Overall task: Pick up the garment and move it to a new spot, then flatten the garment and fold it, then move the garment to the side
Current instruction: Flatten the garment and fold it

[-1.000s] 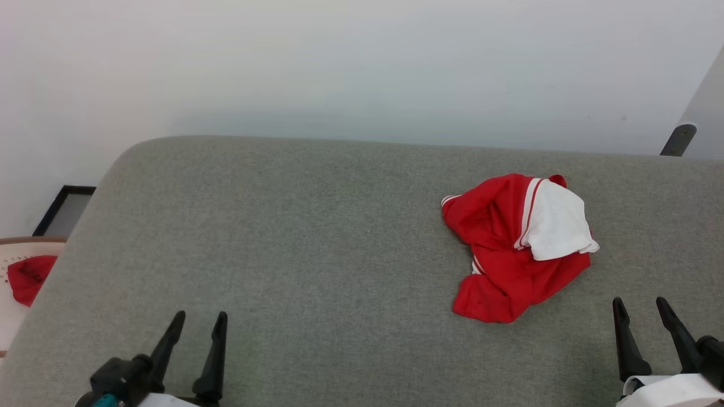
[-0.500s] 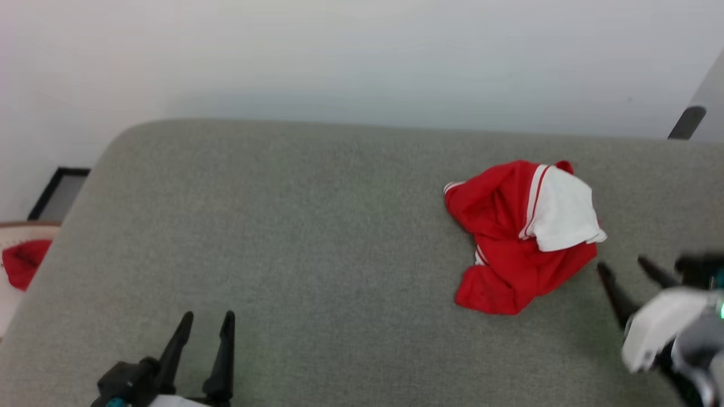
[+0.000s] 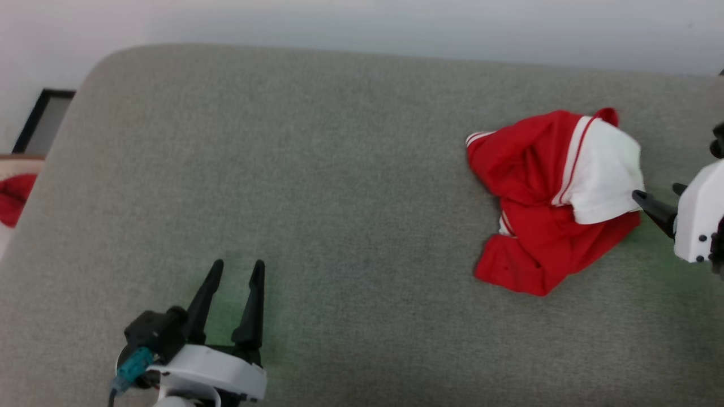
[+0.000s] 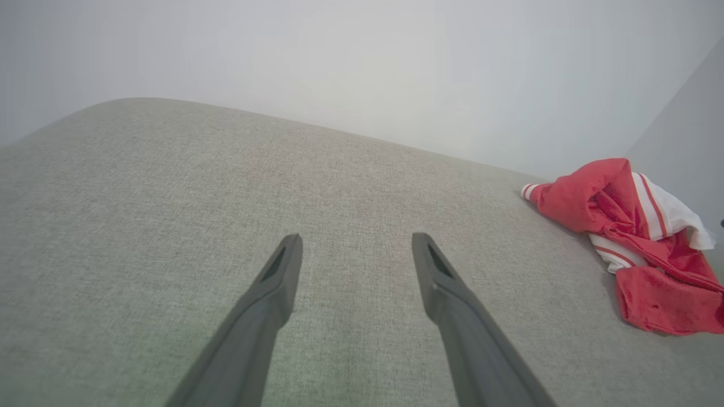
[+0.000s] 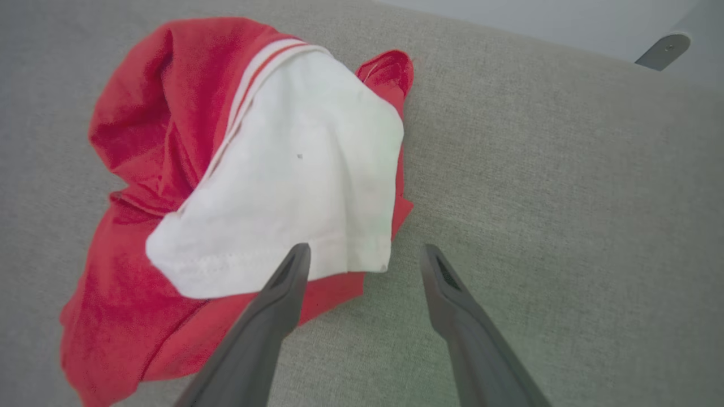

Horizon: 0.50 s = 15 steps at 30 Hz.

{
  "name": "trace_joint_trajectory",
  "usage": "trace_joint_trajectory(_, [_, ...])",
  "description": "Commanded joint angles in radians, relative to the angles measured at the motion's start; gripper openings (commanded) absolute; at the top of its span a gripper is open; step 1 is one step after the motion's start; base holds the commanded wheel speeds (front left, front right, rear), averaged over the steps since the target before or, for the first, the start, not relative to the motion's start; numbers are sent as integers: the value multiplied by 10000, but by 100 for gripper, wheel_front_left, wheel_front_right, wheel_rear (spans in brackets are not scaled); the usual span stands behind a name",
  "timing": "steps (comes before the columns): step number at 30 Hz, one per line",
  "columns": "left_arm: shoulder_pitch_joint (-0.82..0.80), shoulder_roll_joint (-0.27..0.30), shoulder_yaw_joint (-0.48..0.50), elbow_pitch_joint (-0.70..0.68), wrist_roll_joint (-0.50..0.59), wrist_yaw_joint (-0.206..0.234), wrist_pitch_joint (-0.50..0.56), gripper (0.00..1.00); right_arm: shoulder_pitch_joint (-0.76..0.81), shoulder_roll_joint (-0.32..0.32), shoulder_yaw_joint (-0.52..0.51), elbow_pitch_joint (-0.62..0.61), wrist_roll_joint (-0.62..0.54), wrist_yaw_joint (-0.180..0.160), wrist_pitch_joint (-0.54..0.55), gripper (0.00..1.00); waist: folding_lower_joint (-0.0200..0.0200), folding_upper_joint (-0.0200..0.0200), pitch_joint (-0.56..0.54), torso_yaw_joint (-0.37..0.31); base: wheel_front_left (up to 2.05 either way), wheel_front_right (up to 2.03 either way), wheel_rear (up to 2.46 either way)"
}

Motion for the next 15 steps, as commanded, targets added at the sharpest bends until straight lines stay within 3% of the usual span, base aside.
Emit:
trace_joint_trajectory(1, [-137, 16, -12, 22, -24, -35, -3, 100, -161, 15, 143, 126, 135, -6, 88, 100, 0, 0, 450, 230, 0, 0, 0])
trace_joint_trajectory(6, [-382, -14, -137, 126, -114, -37, -3, 100, -677, -269, 1283, 313, 514, -6, 245, 100, 0, 0, 692, 298, 0, 0, 0])
trace_joint_trajectory(7, [-407, -19, -153, 147, -128, -36, -3, 100, -749, -316, 1458, 349, 616, -6, 164, 61, 0, 0, 718, 301, 0, 0, 0])
trace_joint_trajectory(8, [-430, -22, -163, 164, -141, -36, -3, 100, -829, -368, 1605, 394, 734, -6, 82, 9, 0, 0, 744, 303, 0, 0, 0])
trace_joint_trajectory(9, [-452, -29, -168, 192, -170, -36, -3, 100, -896, -413, 1756, 391, 864, -6, -55, 0, 0, 0, 758, 304, 0, 0, 0])
trace_joint_trajectory(15, [-381, -3, -39, 234, -296, -33, -3, 100, -1213, -796, 2151, 717, 1208, -6, -1003, 0, 0, 0, 694, 149, 0, 0, 0])
